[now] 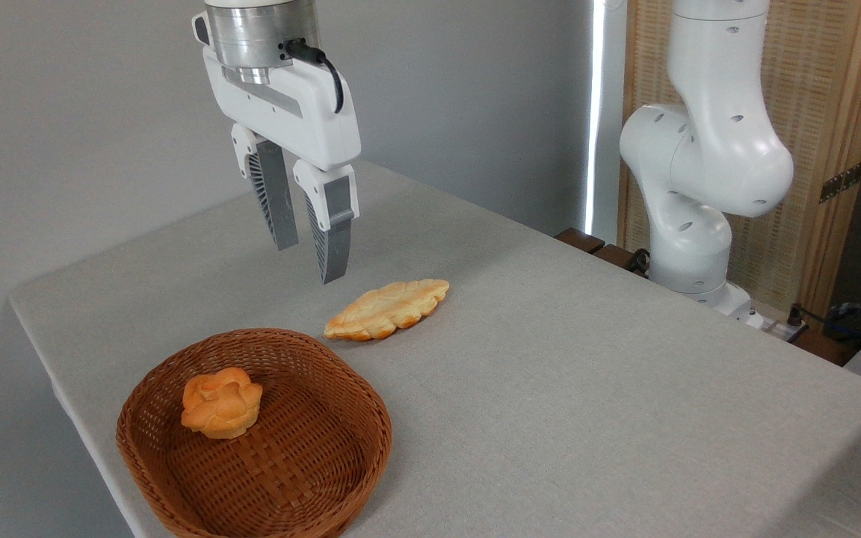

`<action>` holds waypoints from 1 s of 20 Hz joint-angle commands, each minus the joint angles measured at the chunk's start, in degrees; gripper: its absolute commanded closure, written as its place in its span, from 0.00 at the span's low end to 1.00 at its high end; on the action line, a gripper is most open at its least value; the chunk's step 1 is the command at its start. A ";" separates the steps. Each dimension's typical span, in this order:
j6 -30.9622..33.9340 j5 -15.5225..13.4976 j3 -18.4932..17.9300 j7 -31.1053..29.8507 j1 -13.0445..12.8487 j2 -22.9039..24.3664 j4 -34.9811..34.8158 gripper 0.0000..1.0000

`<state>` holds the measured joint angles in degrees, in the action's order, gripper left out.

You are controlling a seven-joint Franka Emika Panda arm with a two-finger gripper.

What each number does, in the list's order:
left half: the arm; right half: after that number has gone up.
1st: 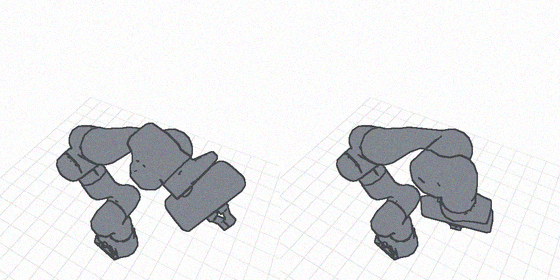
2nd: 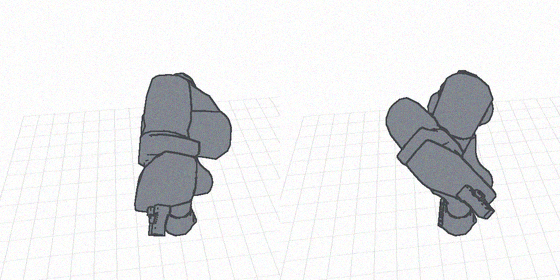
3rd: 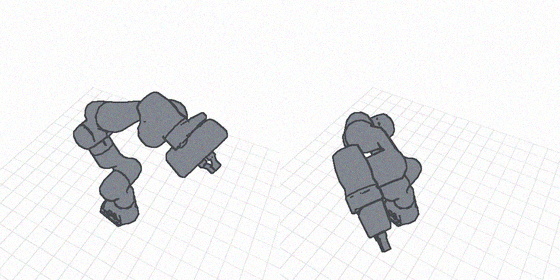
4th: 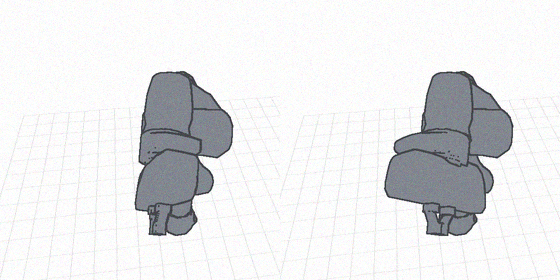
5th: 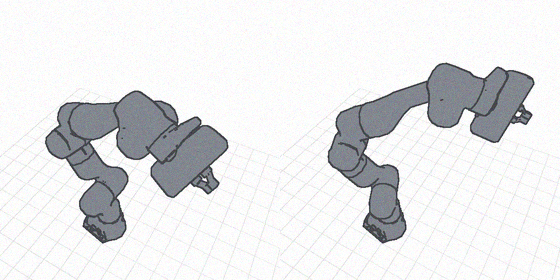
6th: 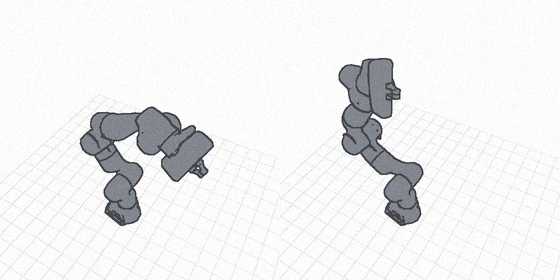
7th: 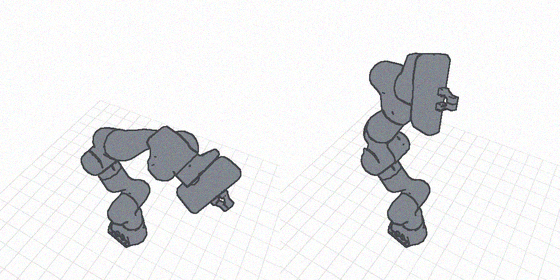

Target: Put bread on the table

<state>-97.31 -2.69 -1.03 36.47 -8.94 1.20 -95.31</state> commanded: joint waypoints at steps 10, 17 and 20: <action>1.51 0.41 2.79 -1.32 3.31 -0.67 0.74 0.00; 2.03 3.48 2.79 -1.67 3.40 -0.32 1.35 0.00; 2.03 3.84 2.79 -1.67 3.40 -0.23 1.53 0.00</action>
<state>-97.22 0.02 1.14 35.29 -6.06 0.65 -94.90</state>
